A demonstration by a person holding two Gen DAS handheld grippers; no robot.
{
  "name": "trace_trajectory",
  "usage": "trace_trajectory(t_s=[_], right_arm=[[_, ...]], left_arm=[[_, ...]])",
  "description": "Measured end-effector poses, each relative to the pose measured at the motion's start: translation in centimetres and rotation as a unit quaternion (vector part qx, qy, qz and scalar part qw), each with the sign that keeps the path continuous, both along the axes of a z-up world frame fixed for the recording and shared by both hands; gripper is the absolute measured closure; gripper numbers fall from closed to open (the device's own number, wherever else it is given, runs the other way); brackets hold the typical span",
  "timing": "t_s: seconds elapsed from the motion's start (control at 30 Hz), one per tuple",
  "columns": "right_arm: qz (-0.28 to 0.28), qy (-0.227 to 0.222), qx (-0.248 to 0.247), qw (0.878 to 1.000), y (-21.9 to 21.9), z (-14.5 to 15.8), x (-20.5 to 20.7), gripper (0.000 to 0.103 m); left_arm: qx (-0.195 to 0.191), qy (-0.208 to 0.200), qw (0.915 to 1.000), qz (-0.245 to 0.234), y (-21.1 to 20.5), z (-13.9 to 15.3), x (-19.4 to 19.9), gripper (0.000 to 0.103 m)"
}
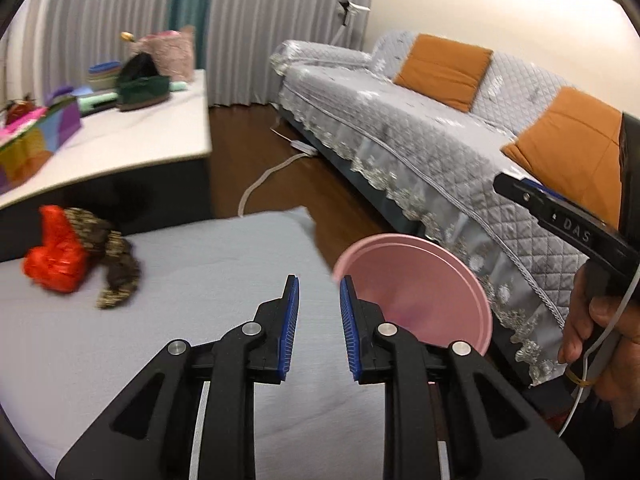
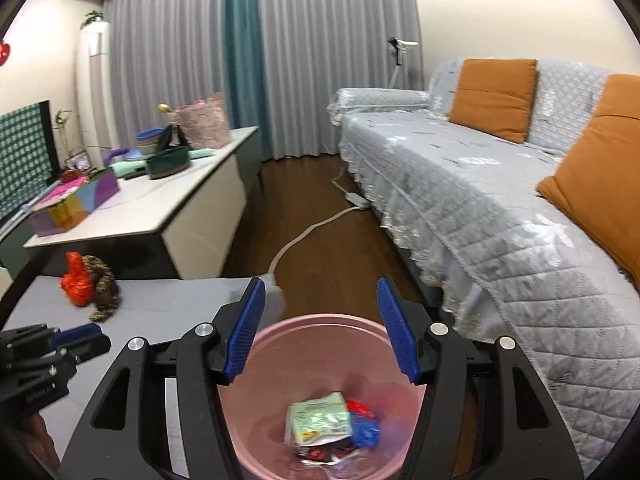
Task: Collect trash
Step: 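Open both grippers to drop the blue bag and green packet into the bin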
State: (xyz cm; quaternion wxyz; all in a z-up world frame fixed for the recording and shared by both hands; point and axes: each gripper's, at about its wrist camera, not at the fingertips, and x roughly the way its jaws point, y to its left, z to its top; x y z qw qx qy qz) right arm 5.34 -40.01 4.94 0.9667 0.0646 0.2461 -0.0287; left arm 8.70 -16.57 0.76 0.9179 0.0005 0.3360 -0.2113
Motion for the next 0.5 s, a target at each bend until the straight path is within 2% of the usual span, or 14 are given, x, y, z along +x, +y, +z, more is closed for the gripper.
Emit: trace_trajectory(t_s=[0.27,0.5], right_arm=[[0.04,-0.021,0.037,0.998,4.8,1.9,0.6,0.044],[0.074,-0.011,0.057,0.996,9.3,2.1,2.2,0.044]], left_arm=[[0.013,-0.02,0.9991,0.035,6.9,2.4,1.1,0.082],[0.013,-0.033,0.9963,0.078,13.3,3.3,2.4,0.082]])
